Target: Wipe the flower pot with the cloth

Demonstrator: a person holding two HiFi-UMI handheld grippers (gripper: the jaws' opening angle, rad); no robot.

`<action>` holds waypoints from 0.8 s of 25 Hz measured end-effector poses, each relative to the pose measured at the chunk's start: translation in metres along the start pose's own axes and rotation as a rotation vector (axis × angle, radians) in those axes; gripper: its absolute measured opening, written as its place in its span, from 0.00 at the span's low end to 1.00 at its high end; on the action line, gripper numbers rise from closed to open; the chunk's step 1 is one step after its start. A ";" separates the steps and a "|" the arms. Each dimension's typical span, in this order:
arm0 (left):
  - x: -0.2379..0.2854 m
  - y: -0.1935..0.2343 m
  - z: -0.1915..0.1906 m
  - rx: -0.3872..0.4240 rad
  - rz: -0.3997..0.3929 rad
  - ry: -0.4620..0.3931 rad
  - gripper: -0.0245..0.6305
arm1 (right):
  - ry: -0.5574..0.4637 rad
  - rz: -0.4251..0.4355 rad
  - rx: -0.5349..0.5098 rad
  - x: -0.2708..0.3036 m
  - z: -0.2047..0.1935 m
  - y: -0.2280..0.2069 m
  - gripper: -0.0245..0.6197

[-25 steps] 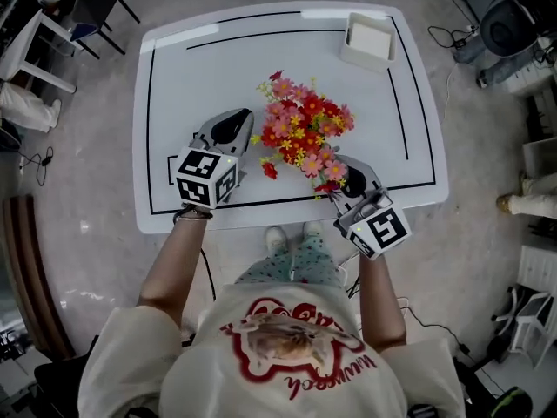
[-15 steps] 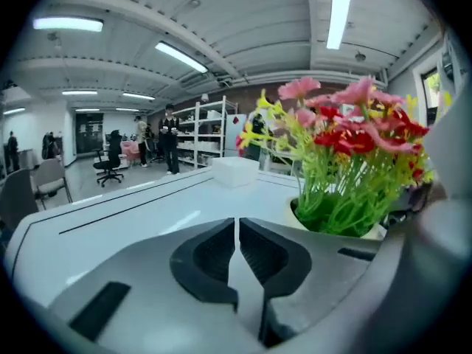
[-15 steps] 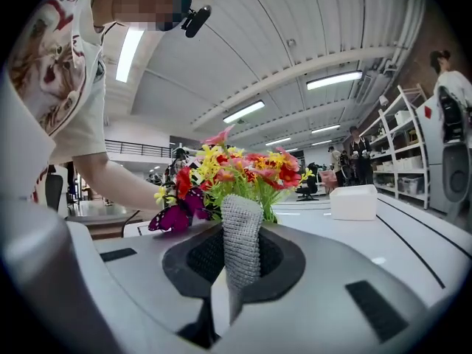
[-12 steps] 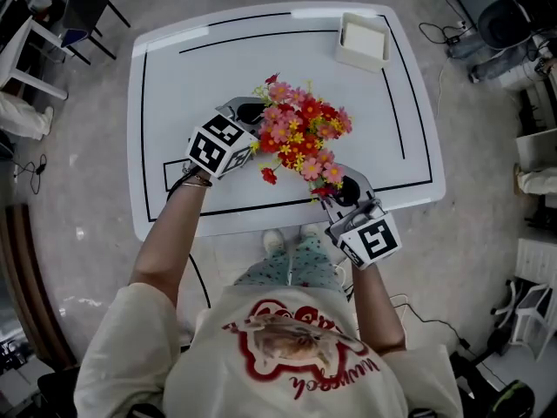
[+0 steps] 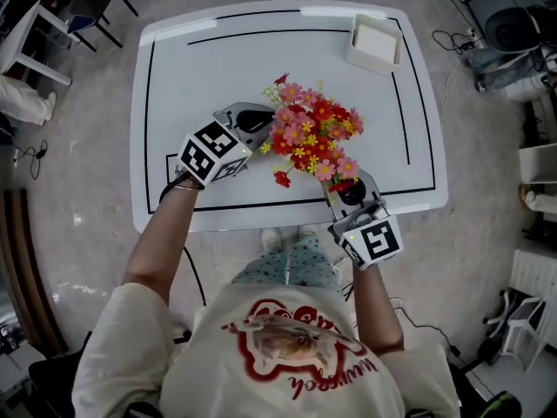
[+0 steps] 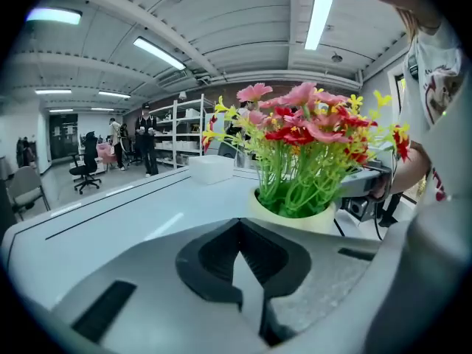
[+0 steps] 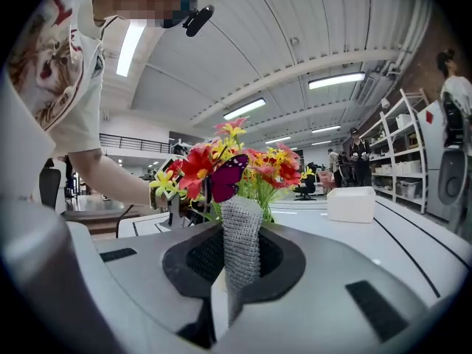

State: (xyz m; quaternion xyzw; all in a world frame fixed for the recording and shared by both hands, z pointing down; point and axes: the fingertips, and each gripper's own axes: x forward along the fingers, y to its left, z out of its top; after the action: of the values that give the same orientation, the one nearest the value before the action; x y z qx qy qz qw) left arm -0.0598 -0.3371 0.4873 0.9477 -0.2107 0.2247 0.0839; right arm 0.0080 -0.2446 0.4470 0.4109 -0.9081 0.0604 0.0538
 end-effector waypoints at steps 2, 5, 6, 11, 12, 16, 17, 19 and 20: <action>-0.004 -0.005 0.001 -0.002 -0.018 -0.004 0.04 | -0.002 -0.012 0.005 0.001 0.001 -0.007 0.08; -0.010 -0.020 0.000 0.027 -0.058 0.007 0.04 | -0.007 -0.022 0.030 0.001 0.002 -0.019 0.08; -0.011 -0.025 -0.001 0.048 -0.063 0.019 0.04 | -0.005 -0.010 0.040 0.001 0.002 -0.023 0.08; -0.011 -0.031 -0.001 0.102 -0.022 0.044 0.04 | 0.046 0.048 0.002 -0.001 0.002 -0.036 0.08; -0.012 -0.022 0.001 0.092 0.021 0.027 0.04 | 0.050 0.050 -0.007 -0.002 0.001 -0.037 0.08; 0.000 0.008 0.002 0.042 0.094 0.029 0.04 | 0.030 0.039 -0.003 -0.001 -0.002 -0.041 0.08; 0.007 0.006 0.002 0.050 0.076 0.051 0.04 | 0.024 0.040 0.003 -0.001 -0.002 -0.044 0.08; 0.017 -0.001 0.004 0.069 0.054 0.074 0.04 | 0.019 0.061 0.015 -0.001 -0.001 -0.048 0.08; 0.018 -0.003 0.006 0.074 0.052 0.073 0.04 | 0.019 0.080 0.019 0.000 0.000 -0.050 0.08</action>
State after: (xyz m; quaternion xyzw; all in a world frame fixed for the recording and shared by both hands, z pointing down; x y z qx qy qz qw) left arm -0.0416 -0.3419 0.4899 0.9354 -0.2237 0.2691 0.0506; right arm 0.0459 -0.2771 0.4500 0.3741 -0.9227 0.0749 0.0563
